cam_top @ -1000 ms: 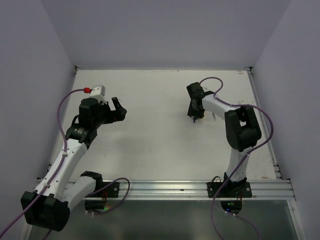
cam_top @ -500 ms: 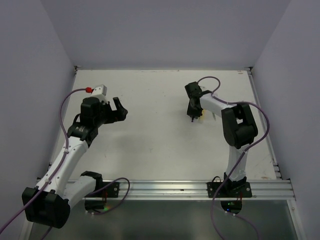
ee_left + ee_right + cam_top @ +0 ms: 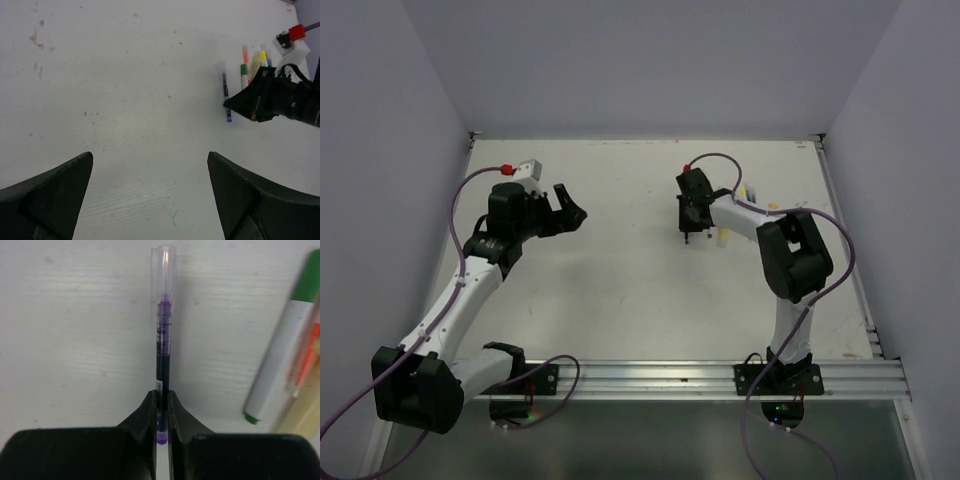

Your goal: Open the pen caps

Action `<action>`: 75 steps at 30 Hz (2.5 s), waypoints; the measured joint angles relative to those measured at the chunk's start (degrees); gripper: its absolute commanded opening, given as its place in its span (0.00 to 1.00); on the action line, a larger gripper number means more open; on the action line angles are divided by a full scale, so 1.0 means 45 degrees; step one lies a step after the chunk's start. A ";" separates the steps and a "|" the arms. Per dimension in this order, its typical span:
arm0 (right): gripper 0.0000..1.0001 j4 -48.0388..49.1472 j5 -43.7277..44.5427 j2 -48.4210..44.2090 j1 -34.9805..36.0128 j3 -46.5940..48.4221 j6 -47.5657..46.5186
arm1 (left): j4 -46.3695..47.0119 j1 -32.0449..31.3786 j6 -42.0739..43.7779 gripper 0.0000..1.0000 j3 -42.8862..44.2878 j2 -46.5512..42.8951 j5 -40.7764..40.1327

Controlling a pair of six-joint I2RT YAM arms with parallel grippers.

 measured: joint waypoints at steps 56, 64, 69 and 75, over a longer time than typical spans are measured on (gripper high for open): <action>0.45 0.5459 -0.4974 -0.4692 0.4371 -0.2103 -0.0466 | 0.4915 -0.0996 -0.3502 0.00 0.1030 0.3118 0.2749; 0.47 0.5668 -0.4741 -0.4415 0.4371 -0.1302 -0.0461 | 0.4930 -0.0996 -0.3497 0.00 0.0933 0.2851 0.2744; 0.40 0.5688 -0.4702 -0.3988 0.4376 -0.0835 -0.0491 | 0.5129 -0.0996 -0.3502 0.00 0.0923 0.2715 0.2739; 0.02 0.5697 -0.4741 -0.3657 0.4401 -0.0772 -0.0544 | 0.5523 -0.1001 -0.3512 0.00 0.0767 0.2642 0.2696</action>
